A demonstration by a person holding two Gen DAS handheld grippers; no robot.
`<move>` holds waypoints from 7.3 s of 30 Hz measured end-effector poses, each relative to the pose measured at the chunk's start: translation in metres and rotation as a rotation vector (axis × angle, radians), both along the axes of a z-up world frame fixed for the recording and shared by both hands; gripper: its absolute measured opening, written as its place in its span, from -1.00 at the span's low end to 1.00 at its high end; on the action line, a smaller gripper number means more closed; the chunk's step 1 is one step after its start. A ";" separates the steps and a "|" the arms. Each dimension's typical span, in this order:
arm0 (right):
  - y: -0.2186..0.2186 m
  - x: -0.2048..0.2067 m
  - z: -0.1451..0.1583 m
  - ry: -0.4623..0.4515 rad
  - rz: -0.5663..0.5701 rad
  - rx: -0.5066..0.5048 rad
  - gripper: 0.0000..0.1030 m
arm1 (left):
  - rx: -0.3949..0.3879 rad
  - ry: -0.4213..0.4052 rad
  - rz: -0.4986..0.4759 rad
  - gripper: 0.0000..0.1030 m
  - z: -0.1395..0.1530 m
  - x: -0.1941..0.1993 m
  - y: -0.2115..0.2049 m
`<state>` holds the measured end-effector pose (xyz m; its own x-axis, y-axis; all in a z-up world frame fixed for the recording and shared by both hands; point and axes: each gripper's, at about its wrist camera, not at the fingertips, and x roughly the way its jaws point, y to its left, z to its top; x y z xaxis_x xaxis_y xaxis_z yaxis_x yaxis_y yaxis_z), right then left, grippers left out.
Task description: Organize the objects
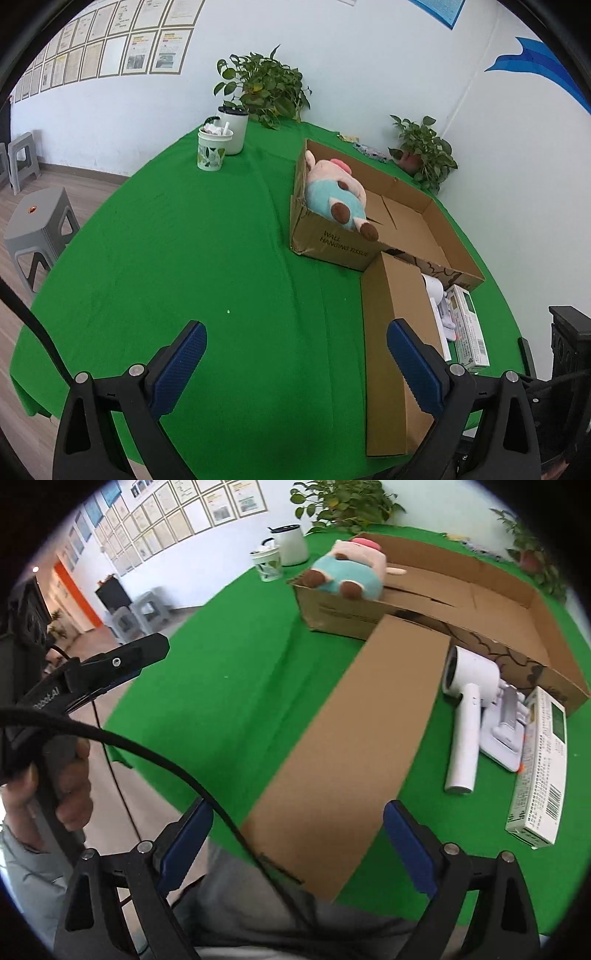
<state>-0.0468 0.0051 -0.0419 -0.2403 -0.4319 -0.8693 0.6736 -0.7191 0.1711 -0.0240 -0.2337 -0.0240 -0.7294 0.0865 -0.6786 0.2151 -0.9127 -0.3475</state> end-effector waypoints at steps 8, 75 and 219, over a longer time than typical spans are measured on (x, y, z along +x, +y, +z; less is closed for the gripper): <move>0.007 0.002 -0.008 0.017 0.028 -0.022 0.82 | 0.014 -0.034 -0.021 0.91 -0.019 -0.010 0.016; -0.014 -0.017 -0.030 -0.042 -0.082 0.058 0.85 | 0.174 0.174 -0.272 0.68 0.003 0.054 -0.016; 0.096 -0.101 0.101 0.385 -0.299 -0.193 -0.83 | -0.117 0.129 -0.423 -0.83 0.102 -0.168 0.196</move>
<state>-0.1474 0.1012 0.0587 -0.6644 -0.4390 -0.6049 0.4839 -0.8695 0.0996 -0.1924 -0.0376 0.0776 -0.7255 0.3232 -0.6077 -0.2234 -0.9457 -0.2362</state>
